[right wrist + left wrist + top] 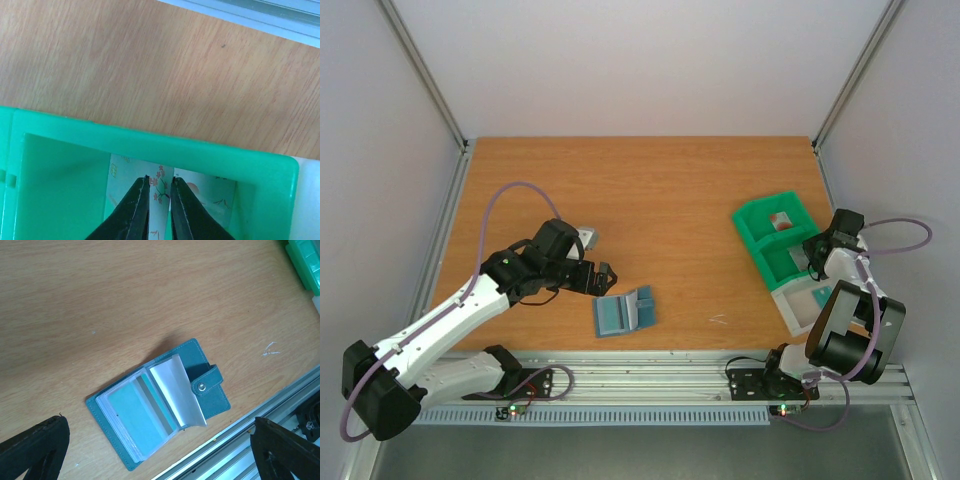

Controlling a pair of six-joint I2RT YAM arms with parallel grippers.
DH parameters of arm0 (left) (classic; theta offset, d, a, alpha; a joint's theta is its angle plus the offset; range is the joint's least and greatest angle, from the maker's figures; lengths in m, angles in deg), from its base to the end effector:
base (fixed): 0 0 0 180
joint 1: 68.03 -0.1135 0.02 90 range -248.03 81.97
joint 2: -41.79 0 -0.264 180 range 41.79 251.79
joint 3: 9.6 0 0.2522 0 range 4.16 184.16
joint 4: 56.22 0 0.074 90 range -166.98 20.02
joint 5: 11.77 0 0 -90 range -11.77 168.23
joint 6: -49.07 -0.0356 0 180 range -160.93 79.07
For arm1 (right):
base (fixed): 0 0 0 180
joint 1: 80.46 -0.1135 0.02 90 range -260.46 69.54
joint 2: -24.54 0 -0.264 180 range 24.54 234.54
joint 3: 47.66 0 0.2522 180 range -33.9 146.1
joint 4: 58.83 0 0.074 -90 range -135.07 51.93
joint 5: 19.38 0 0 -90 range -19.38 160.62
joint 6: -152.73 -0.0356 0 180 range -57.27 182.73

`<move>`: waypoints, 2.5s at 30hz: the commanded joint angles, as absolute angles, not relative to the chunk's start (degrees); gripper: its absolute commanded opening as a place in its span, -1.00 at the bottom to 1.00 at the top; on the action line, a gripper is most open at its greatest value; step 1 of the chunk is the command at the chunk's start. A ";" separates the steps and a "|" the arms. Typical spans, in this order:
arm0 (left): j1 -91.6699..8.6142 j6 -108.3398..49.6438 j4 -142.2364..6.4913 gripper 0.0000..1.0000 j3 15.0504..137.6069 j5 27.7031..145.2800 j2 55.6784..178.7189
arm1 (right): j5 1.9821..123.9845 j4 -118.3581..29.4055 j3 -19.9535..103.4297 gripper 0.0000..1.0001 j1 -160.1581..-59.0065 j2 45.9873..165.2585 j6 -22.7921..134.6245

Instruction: Take the credit cards out of the card holder

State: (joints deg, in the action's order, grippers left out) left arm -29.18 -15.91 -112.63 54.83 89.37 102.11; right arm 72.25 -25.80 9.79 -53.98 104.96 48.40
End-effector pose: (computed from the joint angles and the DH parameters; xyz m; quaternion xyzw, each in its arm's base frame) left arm 0.1572 -0.1355 0.2748 0.1445 0.9313 -0.2480 0.2243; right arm 0.2408 -0.1211 0.1845 0.3373 0.8948 -0.0445 0.2893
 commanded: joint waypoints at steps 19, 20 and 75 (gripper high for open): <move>-29.75 -12.81 -113.42 0.99 53.56 85.70 103.14 | 73.49 -7.14 23.06 -0.35 -61.07 99.64 46.47; -29.99 -12.54 -113.93 0.99 53.77 85.48 103.45 | 71.97 -6.95 23.42 -0.35 -61.76 99.24 46.78; -38.94 8.45 -77.06 -0.06 27.29 105.87 109.09 | 46.21 -28.80 17.91 -0.44 -128.96 110.79 43.06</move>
State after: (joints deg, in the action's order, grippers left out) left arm -38.77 7.74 -81.68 28.96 104.10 109.25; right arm 44.58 -26.61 16.39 -127.83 108.11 43.53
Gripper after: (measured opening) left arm 0.471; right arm 0.290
